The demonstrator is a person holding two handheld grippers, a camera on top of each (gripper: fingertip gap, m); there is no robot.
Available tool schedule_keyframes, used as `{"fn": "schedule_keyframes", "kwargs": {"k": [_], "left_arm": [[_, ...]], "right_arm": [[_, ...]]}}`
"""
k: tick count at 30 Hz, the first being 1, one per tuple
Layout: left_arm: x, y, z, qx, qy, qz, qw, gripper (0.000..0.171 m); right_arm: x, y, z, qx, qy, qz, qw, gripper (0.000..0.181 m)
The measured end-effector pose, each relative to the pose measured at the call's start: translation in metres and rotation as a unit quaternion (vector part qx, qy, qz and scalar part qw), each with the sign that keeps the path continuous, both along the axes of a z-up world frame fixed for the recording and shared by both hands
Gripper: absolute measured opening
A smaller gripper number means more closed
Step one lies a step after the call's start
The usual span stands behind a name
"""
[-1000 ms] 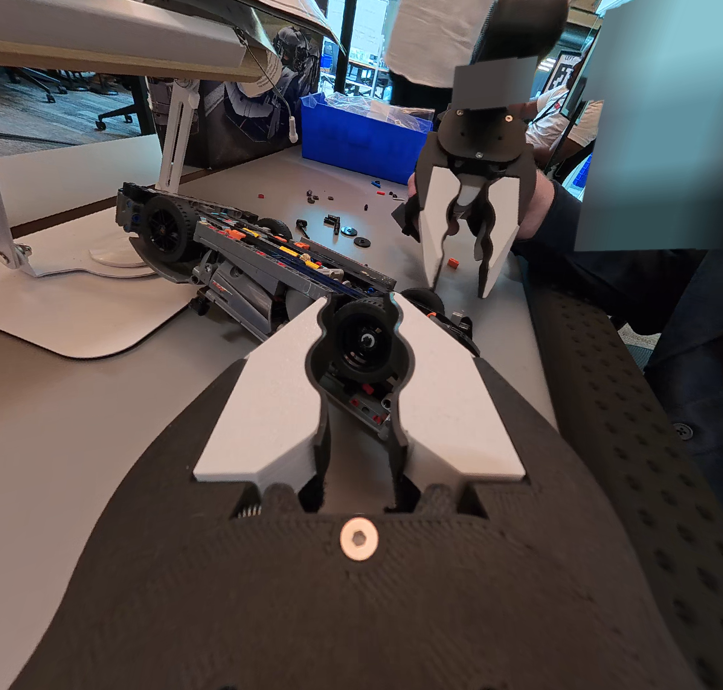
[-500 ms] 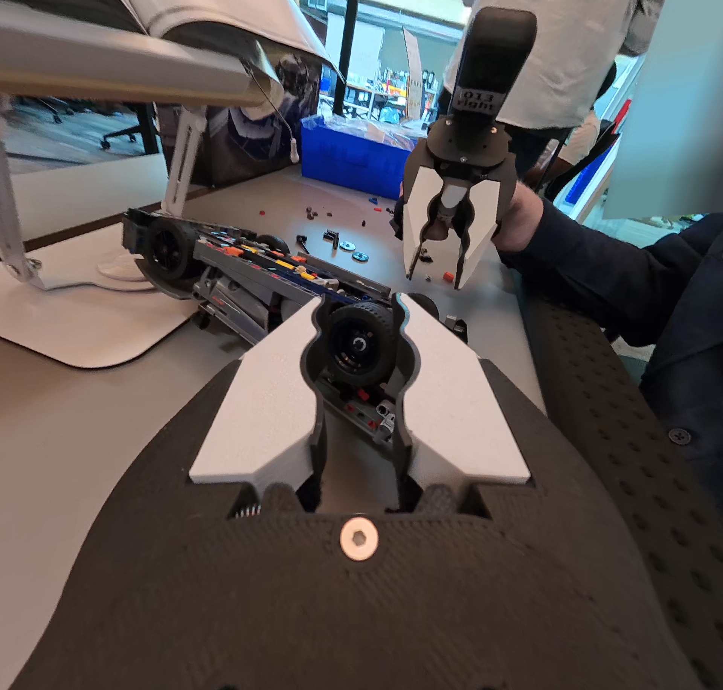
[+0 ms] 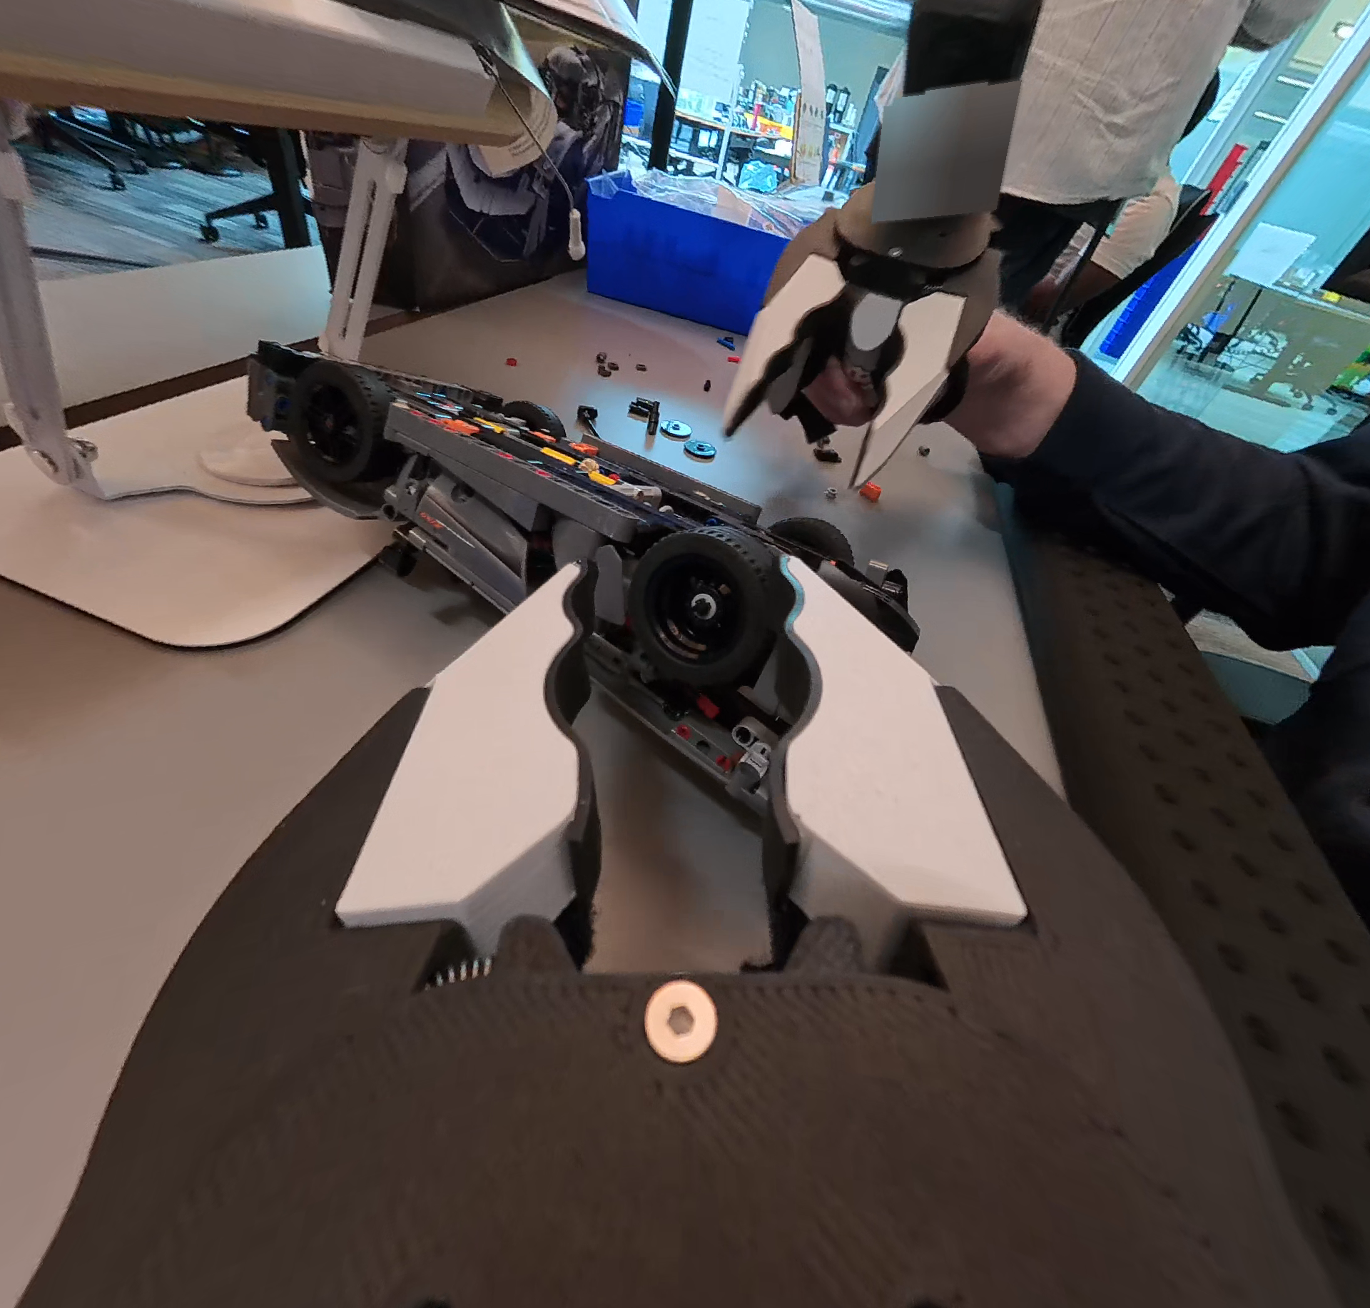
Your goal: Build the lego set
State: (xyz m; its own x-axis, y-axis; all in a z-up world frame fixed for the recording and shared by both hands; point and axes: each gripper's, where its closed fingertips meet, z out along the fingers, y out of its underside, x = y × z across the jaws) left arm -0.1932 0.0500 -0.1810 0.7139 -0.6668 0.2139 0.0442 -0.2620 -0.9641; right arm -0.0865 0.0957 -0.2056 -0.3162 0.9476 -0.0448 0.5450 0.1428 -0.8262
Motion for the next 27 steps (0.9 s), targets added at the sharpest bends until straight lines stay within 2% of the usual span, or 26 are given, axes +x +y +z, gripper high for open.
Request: {"fn": "schedule_keyframes", "kwargs": {"k": [3, 9, 13, 16, 17, 19, 20, 21, 23, 27], "left_arm": [[0.002, 0.0, -0.001, -0.002, -0.003, -0.004, 1.0, 0.044], [0.004, 0.0, -0.003, -0.006, -0.004, -0.011, 1.0, 0.044], [0.006, 0.0, -0.005, -0.009, -0.004, -0.016, 1.0, 0.042], [0.007, 0.001, -0.007, -0.013, -0.004, -0.018, 1.0, 0.042], [0.007, 0.001, -0.007, -0.013, -0.004, -0.019, 1.0, 0.042], [0.007, 0.001, -0.007, -0.013, -0.005, -0.02, 1.0, 0.042], [0.007, 0.001, -0.006, -0.013, -0.006, -0.019, 1.0, 0.042], [0.007, 0.001, -0.006, -0.013, -0.007, -0.019, 1.0, 0.042], [0.007, 0.001, -0.007, -0.014, -0.008, -0.019, 1.0, 0.042], [0.007, 0.001, -0.007, -0.015, -0.01, -0.02, 1.0, 0.042]], "right_arm": [[-0.008, 0.001, -0.007, 0.01, -0.002, -0.008, 1.0, 0.073], [-0.015, -0.006, -0.02, 0.006, -0.019, 0.005, 1.0, 0.086], [-0.015, -0.006, -0.016, -0.025, -0.009, 0.008, 1.0, 0.072], [-0.016, 0.005, -0.015, -0.03, 0.001, -0.014, 0.999, 0.046], [-0.016, 0.007, -0.014, -0.027, 0.001, -0.02, 0.999, 0.042], [-0.016, 0.005, -0.011, -0.023, 0.002, -0.021, 1.0, 0.052], [-0.016, 0.0, -0.007, -0.024, 0.009, -0.01, 1.0, 0.065], [-0.015, -0.007, -0.003, -0.029, 0.018, 0.009, 0.999, 0.07], [-0.016, -0.017, -0.001, -0.027, 0.024, 0.031, 0.999, 0.074], [-0.019, -0.009, -0.016, -0.002, -0.003, 0.012, 1.0, 0.076]]}}
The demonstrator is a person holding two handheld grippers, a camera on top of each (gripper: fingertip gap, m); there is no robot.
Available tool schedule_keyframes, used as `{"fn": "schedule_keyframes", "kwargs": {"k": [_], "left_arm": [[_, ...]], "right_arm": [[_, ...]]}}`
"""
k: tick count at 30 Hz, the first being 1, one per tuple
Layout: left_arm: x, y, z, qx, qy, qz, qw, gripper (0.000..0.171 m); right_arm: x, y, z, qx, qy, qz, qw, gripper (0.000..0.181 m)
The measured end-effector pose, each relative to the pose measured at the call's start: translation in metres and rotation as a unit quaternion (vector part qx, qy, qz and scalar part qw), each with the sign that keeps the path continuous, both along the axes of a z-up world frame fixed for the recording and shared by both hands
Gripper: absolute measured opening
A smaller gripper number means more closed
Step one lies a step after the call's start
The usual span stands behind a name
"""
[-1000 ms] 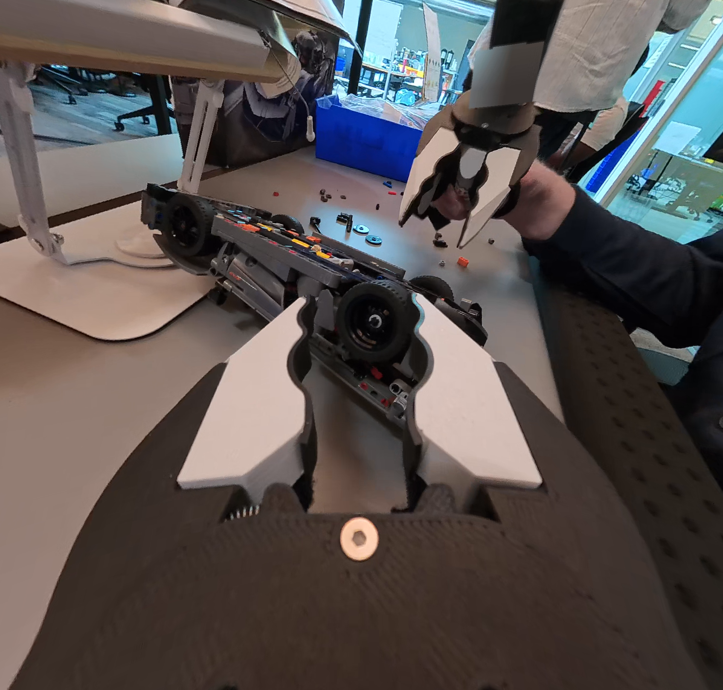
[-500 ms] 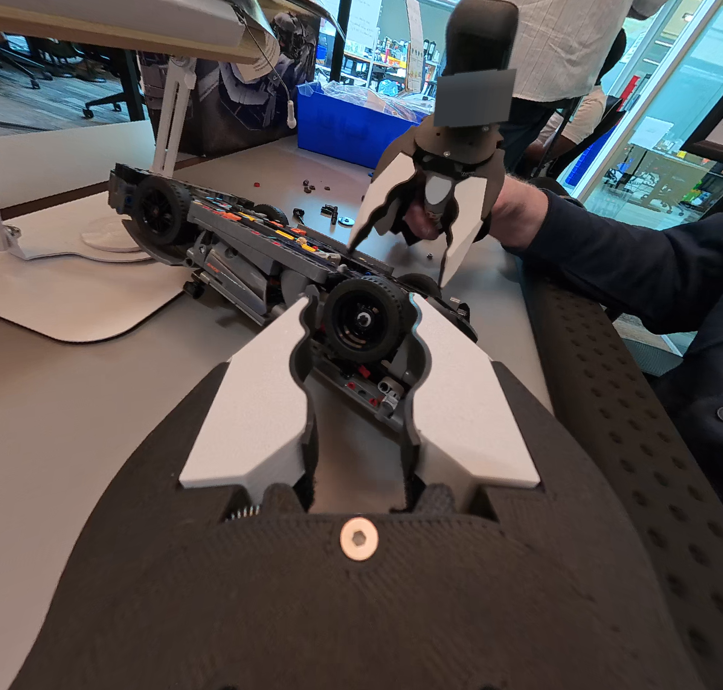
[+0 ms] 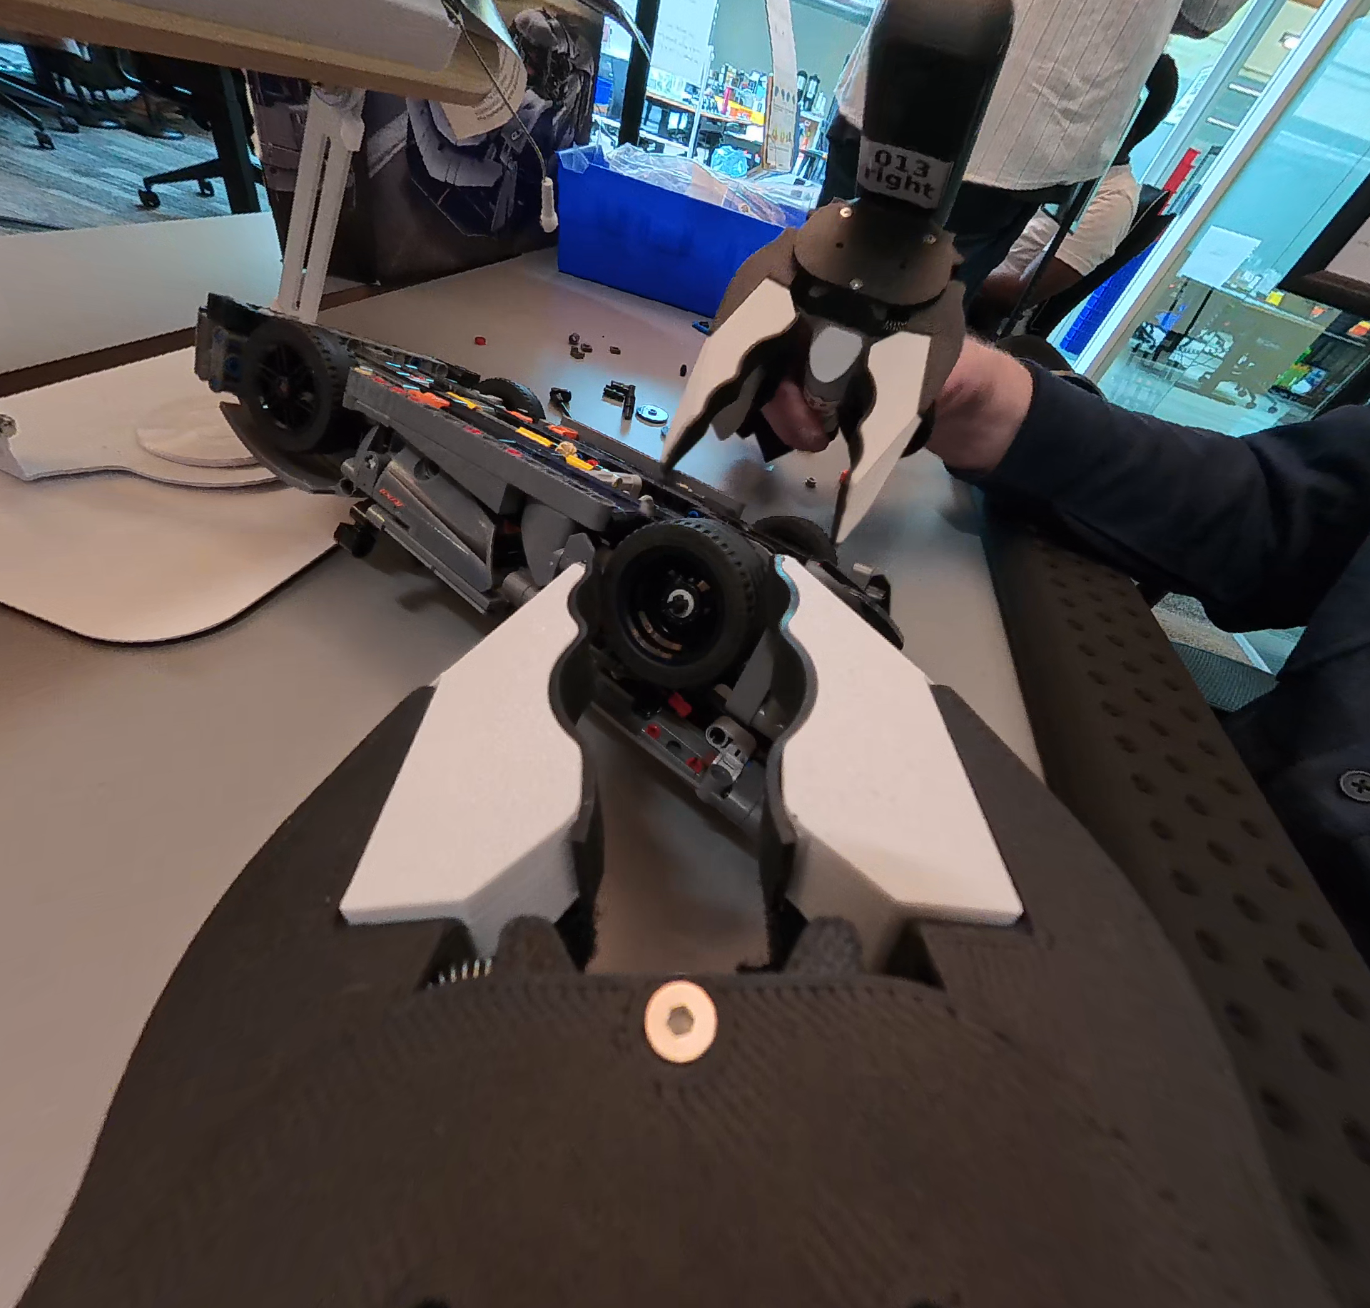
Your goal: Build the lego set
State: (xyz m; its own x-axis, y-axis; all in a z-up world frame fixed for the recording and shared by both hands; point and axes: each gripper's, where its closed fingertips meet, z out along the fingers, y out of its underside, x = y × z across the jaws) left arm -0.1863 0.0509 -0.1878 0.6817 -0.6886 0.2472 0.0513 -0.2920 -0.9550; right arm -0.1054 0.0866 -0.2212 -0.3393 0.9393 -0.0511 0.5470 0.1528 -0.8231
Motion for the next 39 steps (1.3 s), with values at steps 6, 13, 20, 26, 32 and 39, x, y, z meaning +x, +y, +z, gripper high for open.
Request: {"fn": "schedule_keyframes", "kwargs": {"k": [6, 13, 20, 26, 32, 39], "left_arm": [[-0.002, 0.001, 0.0, 0.0, 0.0, 0.006, 1.0, 0.042], [-0.002, 0.001, -0.001, -0.001, 0.001, 0.005, 1.0, 0.042], [-0.003, 0.001, -0.001, -0.002, 0.0, 0.007, 1.0, 0.042], [-0.002, 0.001, -0.002, -0.003, 0.003, 0.007, 1.0, 0.042], [-0.004, 0.003, -0.002, -0.002, 0.003, 0.011, 1.0, 0.043], [-0.005, 0.003, -0.003, -0.004, 0.005, 0.014, 1.0, 0.043]], "right_arm": [[0.002, 0.017, 0.005, -0.006, 0.01, -0.038, 0.999, 0.054], [-0.002, -0.001, 0.003, 0.012, 0.008, 0.001, 1.0, 0.074], [-0.001, 0.009, 0.009, -0.003, 0.021, -0.024, 0.999, 0.065], [-0.006, 0.012, 0.003, 0.019, 0.008, -0.036, 0.999, 0.08], [-0.003, 0.014, 0.014, -0.003, 0.035, -0.037, 0.999, 0.072], [-0.005, 0.031, 0.002, 0.038, 0.008, -0.078, 0.996, 0.07]]}}
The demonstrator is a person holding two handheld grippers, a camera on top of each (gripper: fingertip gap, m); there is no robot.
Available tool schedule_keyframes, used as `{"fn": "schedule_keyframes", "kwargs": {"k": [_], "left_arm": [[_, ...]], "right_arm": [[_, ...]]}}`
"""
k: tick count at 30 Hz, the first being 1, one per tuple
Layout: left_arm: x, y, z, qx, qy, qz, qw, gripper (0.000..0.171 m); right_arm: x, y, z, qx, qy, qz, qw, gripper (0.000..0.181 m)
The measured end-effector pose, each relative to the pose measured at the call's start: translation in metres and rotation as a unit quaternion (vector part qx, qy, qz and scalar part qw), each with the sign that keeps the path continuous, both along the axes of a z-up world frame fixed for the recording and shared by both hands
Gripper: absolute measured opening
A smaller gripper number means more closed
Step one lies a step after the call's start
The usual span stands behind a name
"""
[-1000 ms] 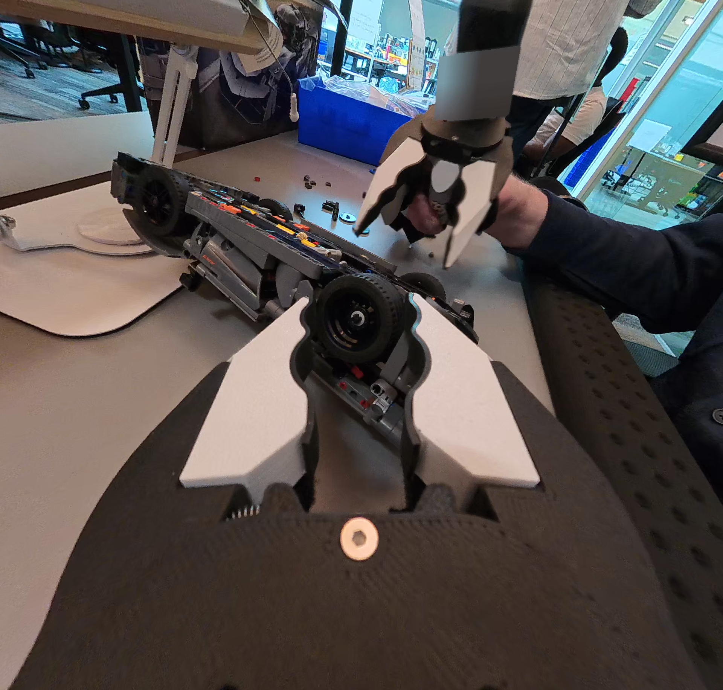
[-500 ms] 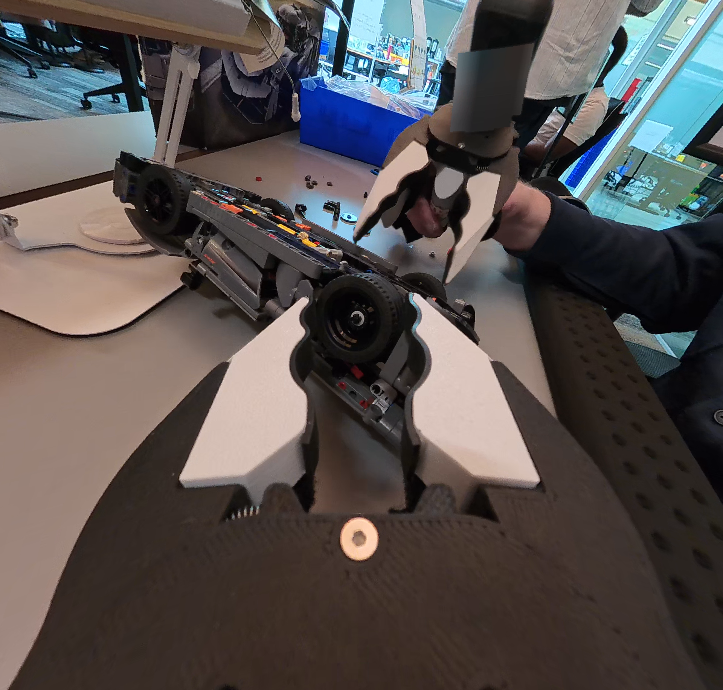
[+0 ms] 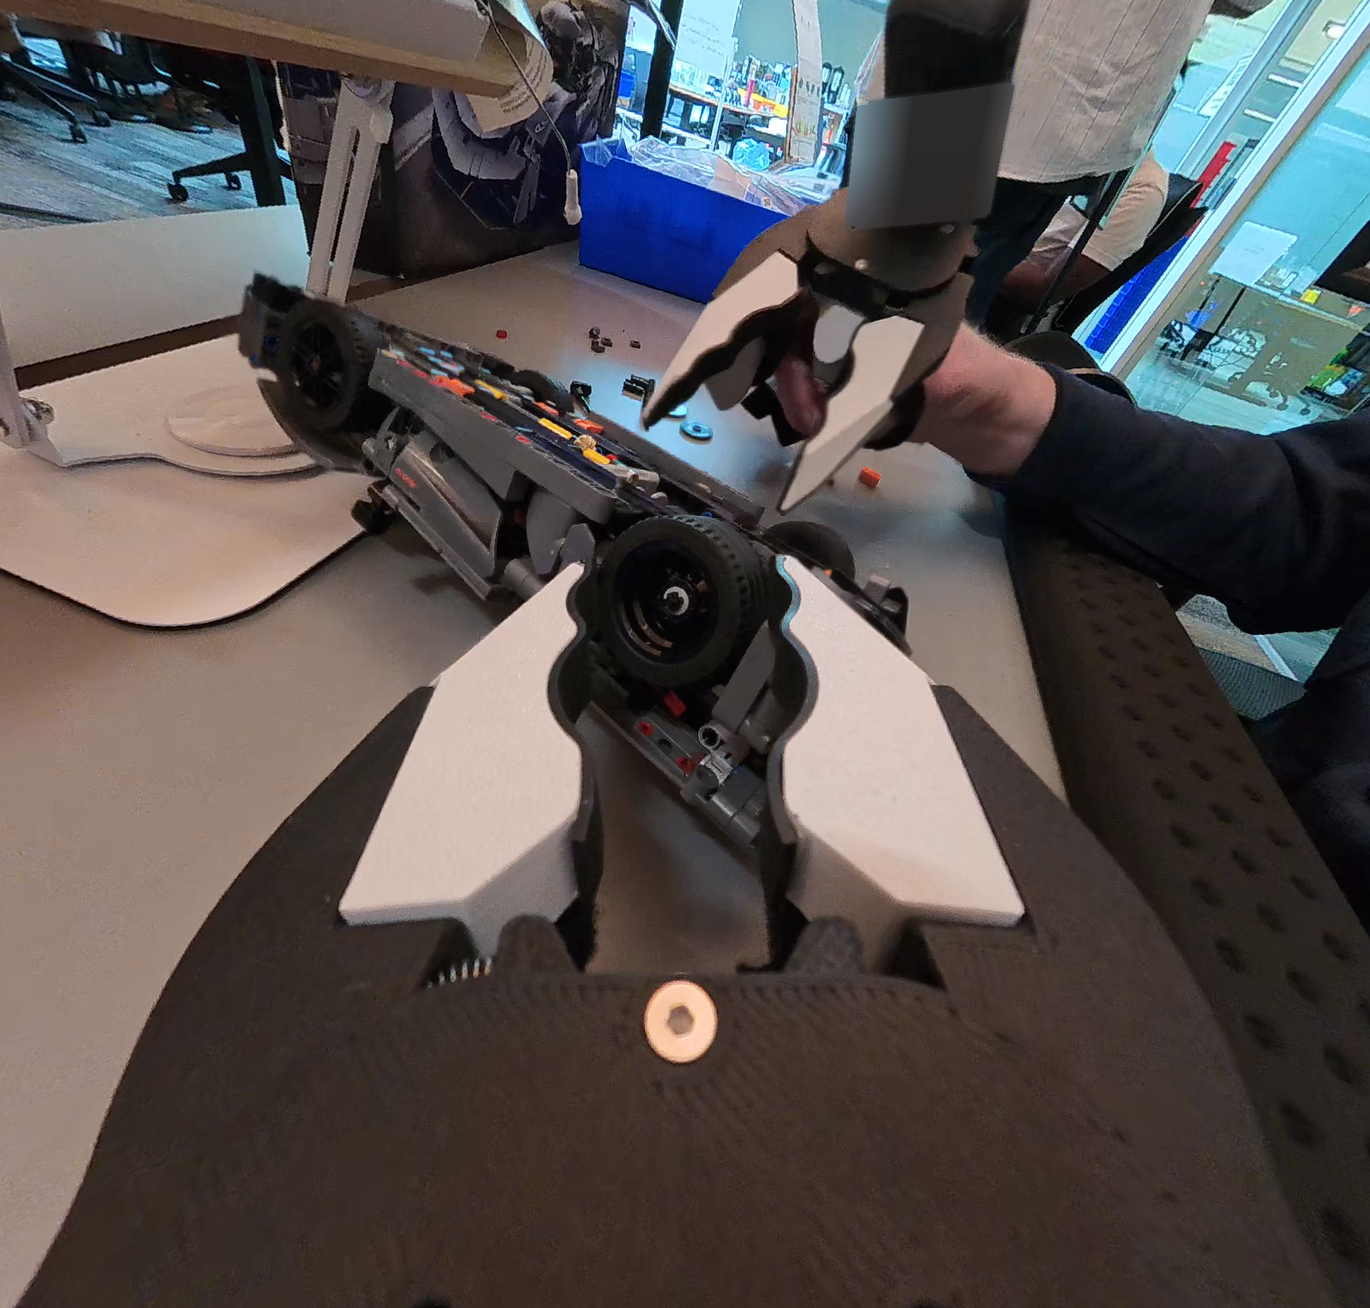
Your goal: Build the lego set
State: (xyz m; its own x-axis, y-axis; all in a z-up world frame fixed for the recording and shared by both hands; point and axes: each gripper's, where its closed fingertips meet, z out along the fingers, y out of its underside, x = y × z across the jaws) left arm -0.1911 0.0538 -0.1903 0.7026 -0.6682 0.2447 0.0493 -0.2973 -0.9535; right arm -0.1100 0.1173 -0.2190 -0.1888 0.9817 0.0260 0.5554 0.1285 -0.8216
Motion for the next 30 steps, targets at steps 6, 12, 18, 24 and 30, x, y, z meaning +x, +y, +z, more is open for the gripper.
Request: {"fn": "schedule_keyframes", "kwargs": {"k": [6, 12, 18, 24, 30], "left_arm": [[0.0, 0.0, 0.001, 0.0, -0.002, -0.001, 1.0, 0.043], [-0.002, 0.001, 0.002, 0.001, -0.004, 0.004, 1.0, 0.043], [-0.001, 0.001, 0.001, 0.001, -0.001, 0.003, 1.0, 0.042], [-0.003, 0.002, 0.001, -0.001, 0.0, 0.009, 1.0, 0.043], [-0.013, 0.005, 0.002, -0.004, -0.006, 0.031, 0.999, 0.04]], "right_arm": [[-0.002, -0.031, 0.007, -0.023, 0.02, 0.073, 0.997, 0.084], [0.002, 0.001, 0.007, -0.023, 0.016, 0.002, 1.0, 0.072], [0.006, 0.006, 0.004, -0.029, 0.007, -0.006, 1.0, 0.066], [0.001, 0.004, 0.001, -0.034, 0.005, -0.004, 0.999, 0.054], [0.005, 0.007, -0.002, -0.033, -0.004, -0.004, 0.999, 0.051]]}}
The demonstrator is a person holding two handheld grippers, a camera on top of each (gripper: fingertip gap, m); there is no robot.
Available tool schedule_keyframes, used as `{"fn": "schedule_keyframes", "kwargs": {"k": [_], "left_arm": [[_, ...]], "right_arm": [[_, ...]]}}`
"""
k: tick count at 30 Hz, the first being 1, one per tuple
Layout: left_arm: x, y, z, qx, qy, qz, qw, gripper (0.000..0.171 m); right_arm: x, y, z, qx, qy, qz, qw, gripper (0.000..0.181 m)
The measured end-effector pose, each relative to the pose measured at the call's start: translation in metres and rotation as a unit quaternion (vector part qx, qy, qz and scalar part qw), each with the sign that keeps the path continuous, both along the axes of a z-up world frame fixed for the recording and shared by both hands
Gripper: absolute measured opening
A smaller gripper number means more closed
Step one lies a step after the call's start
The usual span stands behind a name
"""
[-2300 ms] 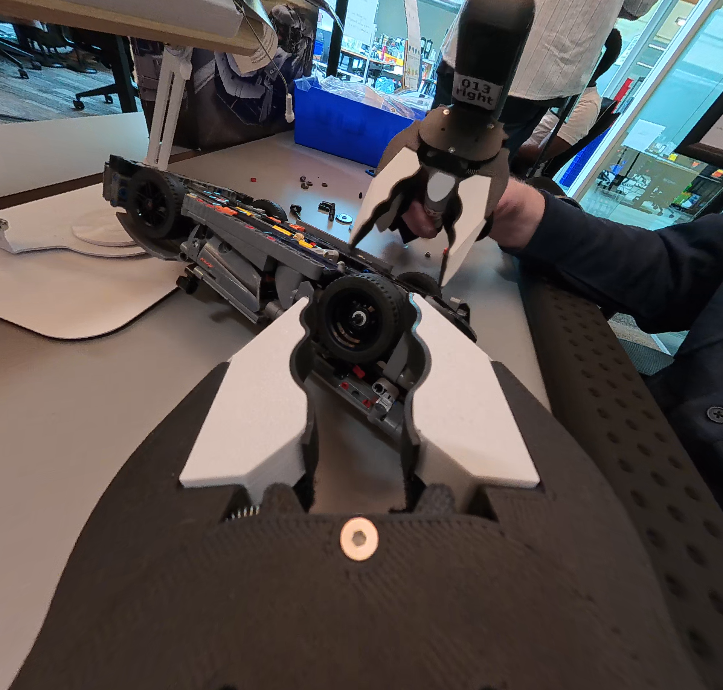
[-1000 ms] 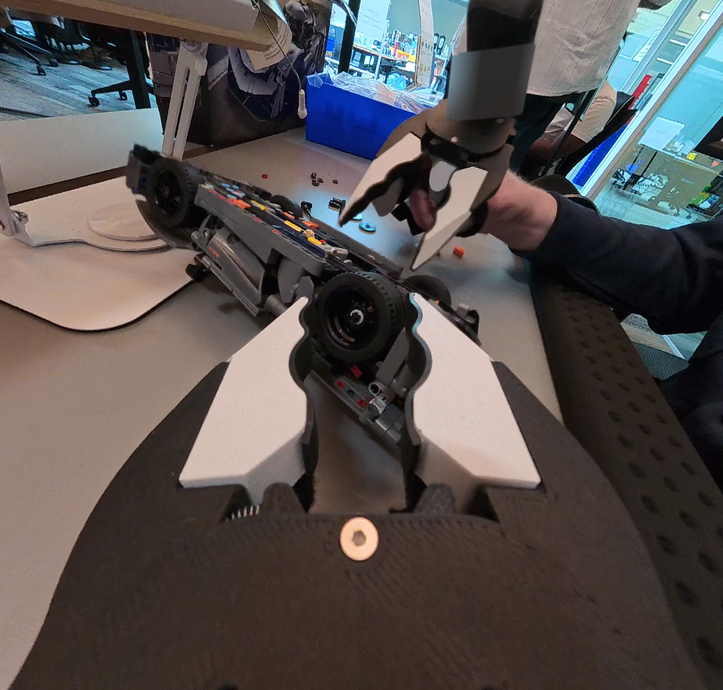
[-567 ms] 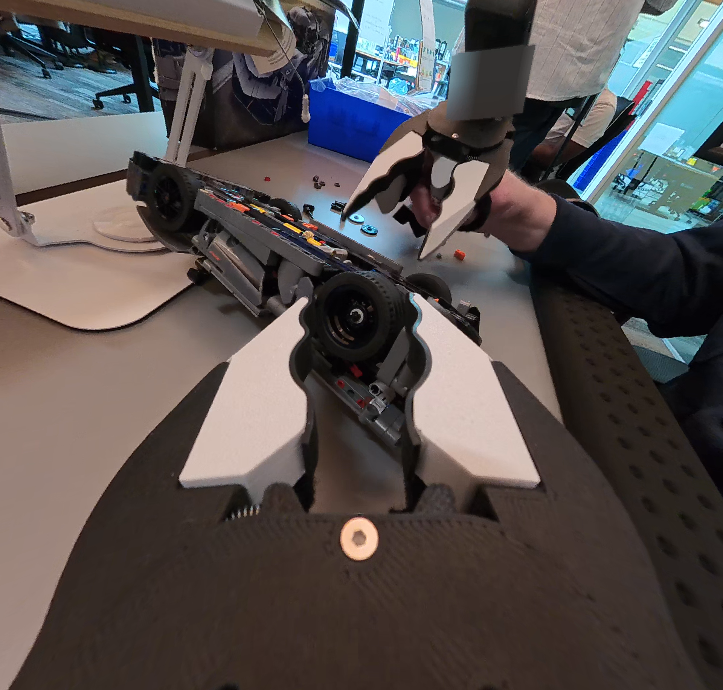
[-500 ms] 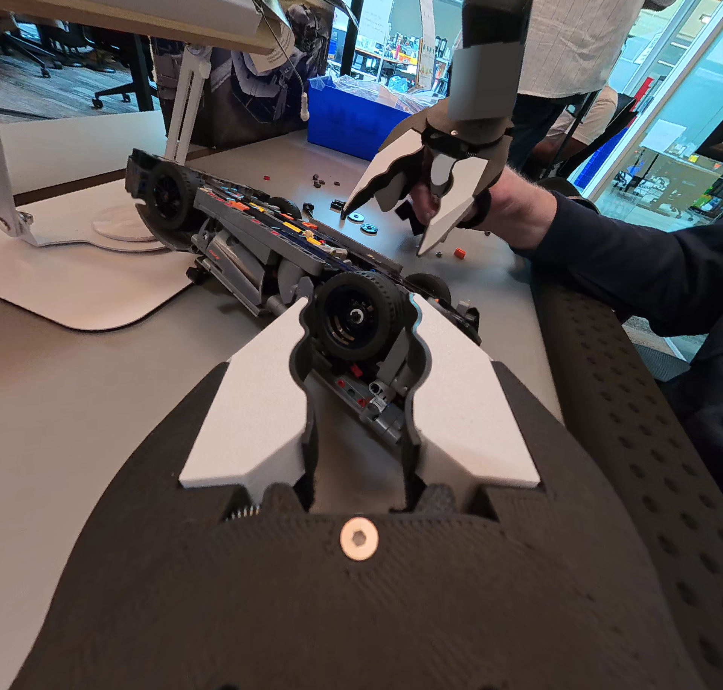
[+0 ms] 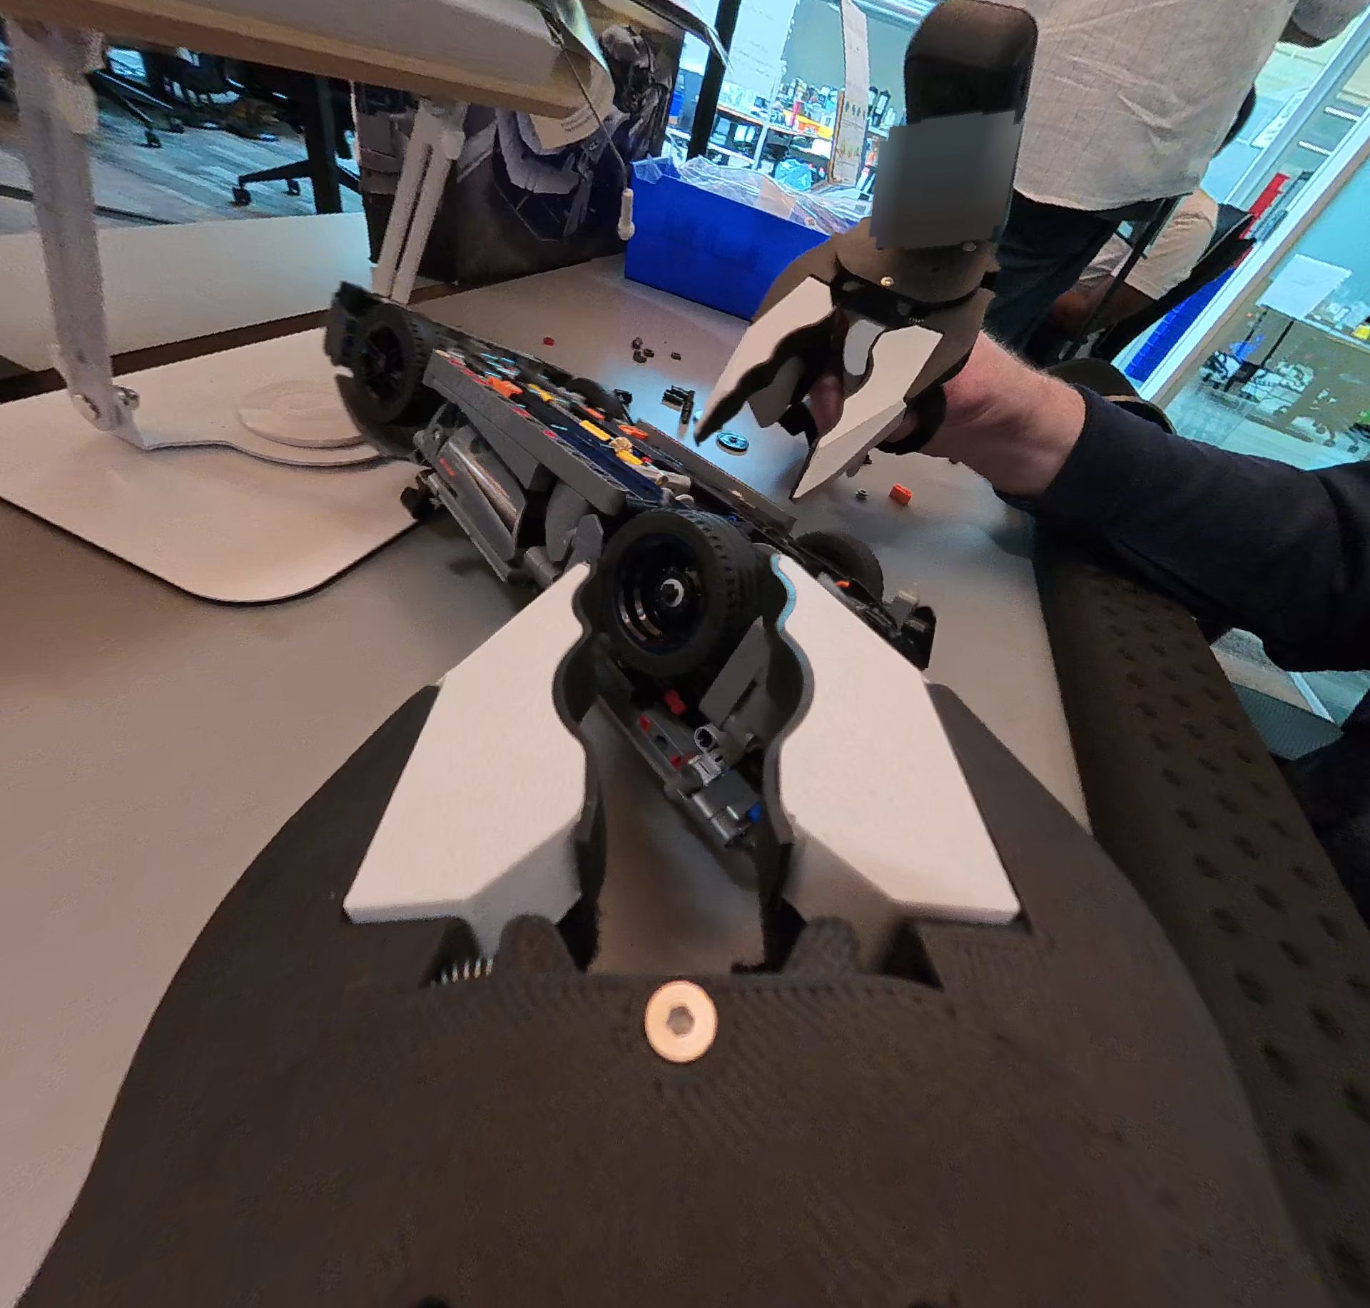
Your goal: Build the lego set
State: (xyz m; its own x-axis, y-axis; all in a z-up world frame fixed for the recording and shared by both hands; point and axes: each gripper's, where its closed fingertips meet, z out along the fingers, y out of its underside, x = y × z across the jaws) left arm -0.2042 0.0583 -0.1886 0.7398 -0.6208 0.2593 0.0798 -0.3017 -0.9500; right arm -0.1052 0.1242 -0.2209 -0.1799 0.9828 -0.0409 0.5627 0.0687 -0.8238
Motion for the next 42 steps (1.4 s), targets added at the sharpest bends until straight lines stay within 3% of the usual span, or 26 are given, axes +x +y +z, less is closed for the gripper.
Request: {"fn": "schedule_keyframes", "kwargs": {"k": [8, 14, 17, 22, 27, 35, 42], "left_arm": [[-0.023, 0.007, 0.002, 0.002, -0.012, 0.057, 0.998, 0.037], [-0.074, 0.016, -0.001, 0.002, 0.007, 0.192, 0.981, 0.032], [-0.075, 0.015, 0.003, 0.005, -0.017, 0.188, 0.982, 0.038], [-0.071, 0.017, -0.002, -0.001, 0.006, 0.186, 0.982, 0.036], [-0.075, 0.016, -0.001, -0.001, -0.001, 0.193, 0.981, 0.036], [-0.073, 0.016, 0.0, 0.001, 0.012, 0.193, 0.981, 0.037], [-0.069, 0.015, -0.004, -0.02, -0.01, 0.177, 0.984, 0.042]], "right_arm": [[0.002, 0.003, 0.001, -0.007, 0.0, -0.008, 1.0, 0.049], [0.006, 0.011, 0.01, -0.008, 0.015, -0.024, 1.0, 0.049], [0.013, 0.024, 0.017, -0.012, 0.026, -0.048, 0.998, 0.049], [0.029, 0.052, 0.027, -0.038, 0.048, -0.102, 0.993, 0.048], [0.035, 0.056, 0.032, -0.039, 0.059, -0.099, 0.993, 0.048], [0.037, 0.065, 0.022, -0.028, 0.033, -0.125, 0.991, 0.047], [0.039, 0.071, -0.01, -0.116, -0.026, -0.153, 0.981, 0.063]]}}
